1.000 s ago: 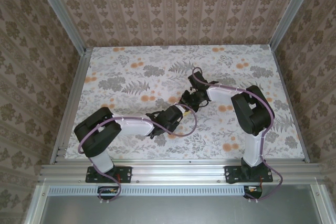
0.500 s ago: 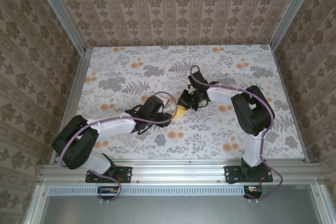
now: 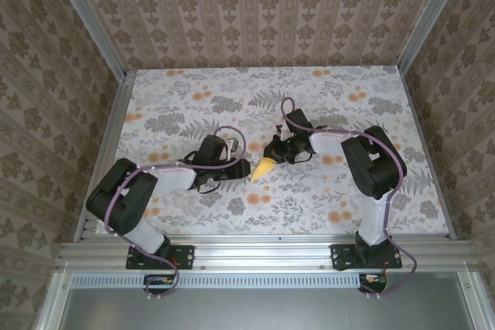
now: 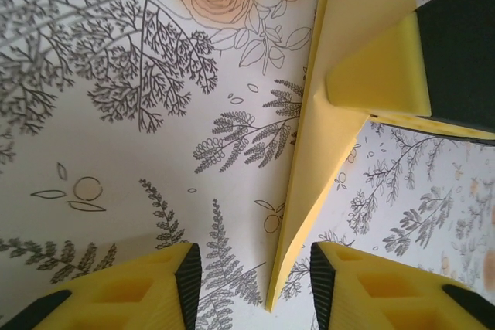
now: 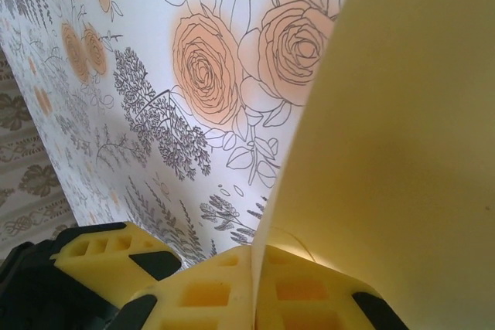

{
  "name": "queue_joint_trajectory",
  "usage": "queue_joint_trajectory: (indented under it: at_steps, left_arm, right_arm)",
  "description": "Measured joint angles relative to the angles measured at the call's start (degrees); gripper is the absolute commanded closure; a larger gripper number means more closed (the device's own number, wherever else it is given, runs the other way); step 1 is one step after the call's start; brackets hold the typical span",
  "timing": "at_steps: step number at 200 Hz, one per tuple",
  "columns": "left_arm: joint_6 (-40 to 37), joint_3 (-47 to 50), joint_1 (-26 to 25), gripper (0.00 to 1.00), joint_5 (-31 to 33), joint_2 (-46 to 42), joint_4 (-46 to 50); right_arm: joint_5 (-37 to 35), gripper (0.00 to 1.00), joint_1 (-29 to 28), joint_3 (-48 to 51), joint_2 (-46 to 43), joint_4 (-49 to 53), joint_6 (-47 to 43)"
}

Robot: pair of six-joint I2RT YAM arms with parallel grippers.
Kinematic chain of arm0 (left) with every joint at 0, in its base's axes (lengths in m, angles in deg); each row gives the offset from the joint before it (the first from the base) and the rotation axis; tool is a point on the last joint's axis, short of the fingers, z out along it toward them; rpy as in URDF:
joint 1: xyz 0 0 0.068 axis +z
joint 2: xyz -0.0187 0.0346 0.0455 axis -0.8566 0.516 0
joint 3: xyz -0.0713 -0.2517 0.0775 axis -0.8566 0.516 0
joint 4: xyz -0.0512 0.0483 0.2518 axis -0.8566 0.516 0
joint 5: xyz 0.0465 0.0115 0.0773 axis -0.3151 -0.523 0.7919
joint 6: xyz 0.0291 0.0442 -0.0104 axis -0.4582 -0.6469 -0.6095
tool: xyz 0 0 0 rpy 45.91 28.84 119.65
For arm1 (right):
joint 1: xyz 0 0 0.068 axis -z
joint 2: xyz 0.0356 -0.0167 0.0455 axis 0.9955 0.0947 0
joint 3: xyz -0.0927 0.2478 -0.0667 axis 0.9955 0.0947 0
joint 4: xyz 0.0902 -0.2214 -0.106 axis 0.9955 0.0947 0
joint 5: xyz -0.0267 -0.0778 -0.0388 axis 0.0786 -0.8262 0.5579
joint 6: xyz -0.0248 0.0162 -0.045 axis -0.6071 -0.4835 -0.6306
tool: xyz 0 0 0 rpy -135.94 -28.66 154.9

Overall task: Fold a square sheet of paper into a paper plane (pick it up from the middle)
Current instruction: Fold the wing for the fifth time at the center of the table.

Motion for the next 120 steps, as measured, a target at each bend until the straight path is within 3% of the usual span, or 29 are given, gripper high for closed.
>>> queue_joint_trajectory:
  at_steps: [53,120]
  left_arm:
    - [2.89,-2.45,0.07,0.65,-3.45,5.03,-2.21]
    - [4.09,-4.26,0.00,0.64,-7.15,7.78,-4.57]
  right_arm:
    - [2.69,0.90,1.29,3.23,0.00,-4.76,-1.97]
    - [5.25,0.90,2.40,6.10,0.00,-10.75,-1.90]
